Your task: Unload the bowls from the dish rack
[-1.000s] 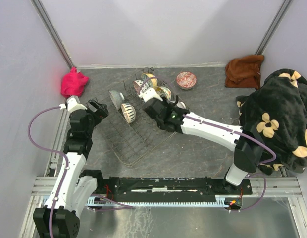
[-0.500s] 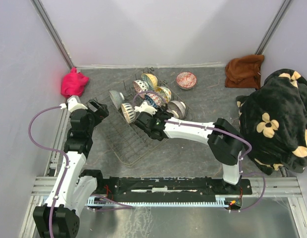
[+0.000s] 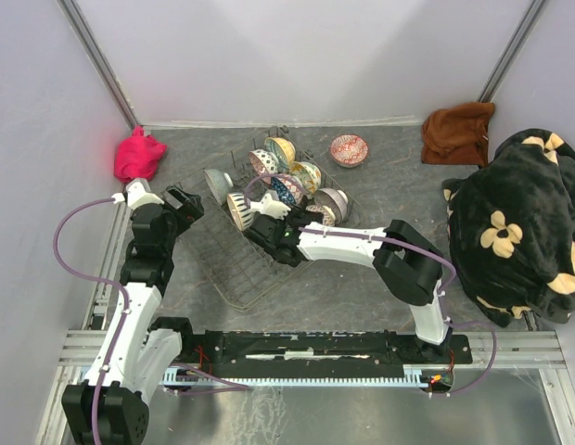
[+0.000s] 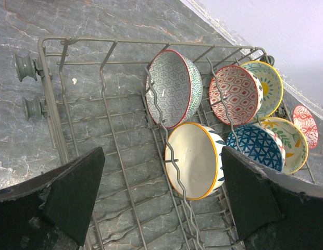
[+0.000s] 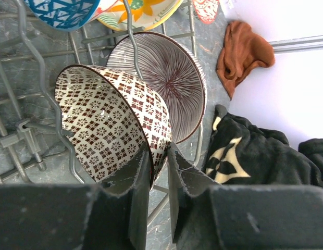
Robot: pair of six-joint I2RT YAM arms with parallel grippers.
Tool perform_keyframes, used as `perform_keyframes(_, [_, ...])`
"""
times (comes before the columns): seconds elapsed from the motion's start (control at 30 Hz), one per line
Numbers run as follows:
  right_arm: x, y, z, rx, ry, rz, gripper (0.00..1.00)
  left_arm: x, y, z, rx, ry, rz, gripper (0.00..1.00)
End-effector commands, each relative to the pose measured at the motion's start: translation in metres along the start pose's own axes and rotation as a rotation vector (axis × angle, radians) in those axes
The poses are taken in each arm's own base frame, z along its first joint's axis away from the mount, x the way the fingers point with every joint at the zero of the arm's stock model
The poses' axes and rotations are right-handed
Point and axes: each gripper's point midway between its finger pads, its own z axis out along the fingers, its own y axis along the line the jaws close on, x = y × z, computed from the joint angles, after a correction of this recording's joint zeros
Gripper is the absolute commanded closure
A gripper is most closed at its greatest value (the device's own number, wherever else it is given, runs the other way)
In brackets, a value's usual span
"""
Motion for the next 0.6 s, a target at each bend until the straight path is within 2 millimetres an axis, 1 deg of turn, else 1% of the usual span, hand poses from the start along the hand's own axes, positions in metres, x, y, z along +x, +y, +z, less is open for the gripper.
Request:
perform_keyframes(0.0, [-0.011, -0.009, 0.000, 0.077, -0.015, 0.032, 0.79, -0.009, -0.006, 0.003, 0.024, -0.045, -0.015, 0.01])
perform_keyframes(0.13, [-0.010, -0.011, 0.002, 0.124, -0.011, 0.030, 0.93, -0.009, -0.005, 0.003, 0.024, -0.045, -0.019, 0.01])
perform_keyframes(0.2, [-0.011, -0.014, 0.002, 0.149, -0.012, 0.029, 0.98, -0.009, -0.005, 0.003, 0.024, -0.046, -0.019, 0.01])
perform_keyframes(0.33, [-0.013, -0.020, -0.003, 0.202, -0.022, 0.033, 0.99, -0.009, -0.006, 0.003, 0.025, -0.049, -0.021, 0.01])
perform_keyframes(0.43, [-0.017, -0.026, -0.012, 0.235, -0.043, 0.042, 0.99, -0.009, -0.005, 0.003, 0.022, -0.050, -0.023, 0.01])
perform_keyframes(0.57, [-0.023, -0.039, -0.029, 0.270, -0.080, 0.066, 0.99, -0.009, -0.005, 0.003, 0.022, -0.051, -0.024, 0.01])
